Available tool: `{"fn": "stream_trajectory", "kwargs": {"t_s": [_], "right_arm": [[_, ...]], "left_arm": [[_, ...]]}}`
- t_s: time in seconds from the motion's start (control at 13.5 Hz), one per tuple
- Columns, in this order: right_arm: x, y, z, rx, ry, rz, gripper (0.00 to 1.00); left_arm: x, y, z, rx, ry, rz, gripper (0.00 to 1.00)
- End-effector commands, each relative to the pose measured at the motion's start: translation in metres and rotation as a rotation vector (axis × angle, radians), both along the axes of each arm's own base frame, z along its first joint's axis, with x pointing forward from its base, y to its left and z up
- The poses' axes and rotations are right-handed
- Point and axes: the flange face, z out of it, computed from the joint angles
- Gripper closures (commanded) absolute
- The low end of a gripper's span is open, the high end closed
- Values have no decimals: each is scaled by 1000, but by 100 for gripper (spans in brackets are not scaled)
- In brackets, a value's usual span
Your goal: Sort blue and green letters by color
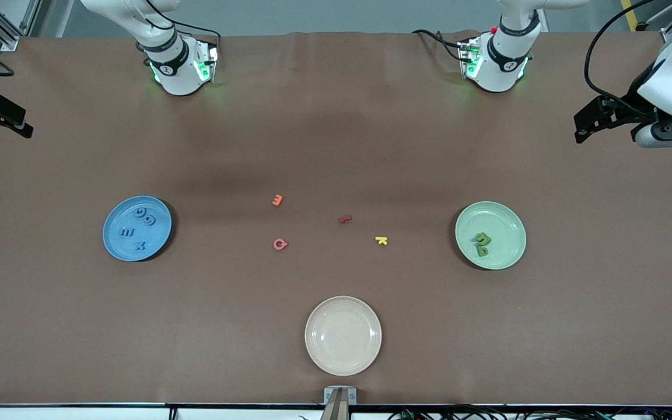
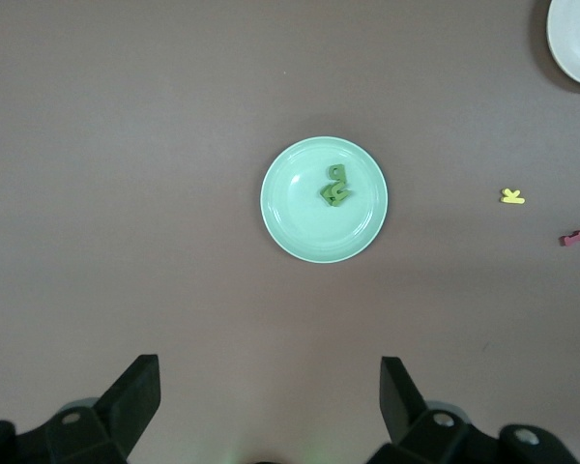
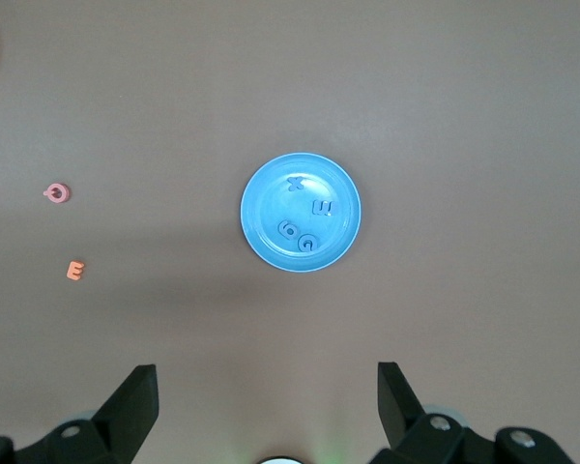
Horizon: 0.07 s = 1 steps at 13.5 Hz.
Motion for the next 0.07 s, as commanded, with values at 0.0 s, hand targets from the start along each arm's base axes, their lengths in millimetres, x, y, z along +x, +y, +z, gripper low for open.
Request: {"fn": "stream_trajectory", "kwargs": {"t_s": [0.0], "right_arm": [[6, 1, 8, -12, -13, 1, 0]], "left_arm": [[-2, 3, 9, 15, -18, 1, 0]]}}
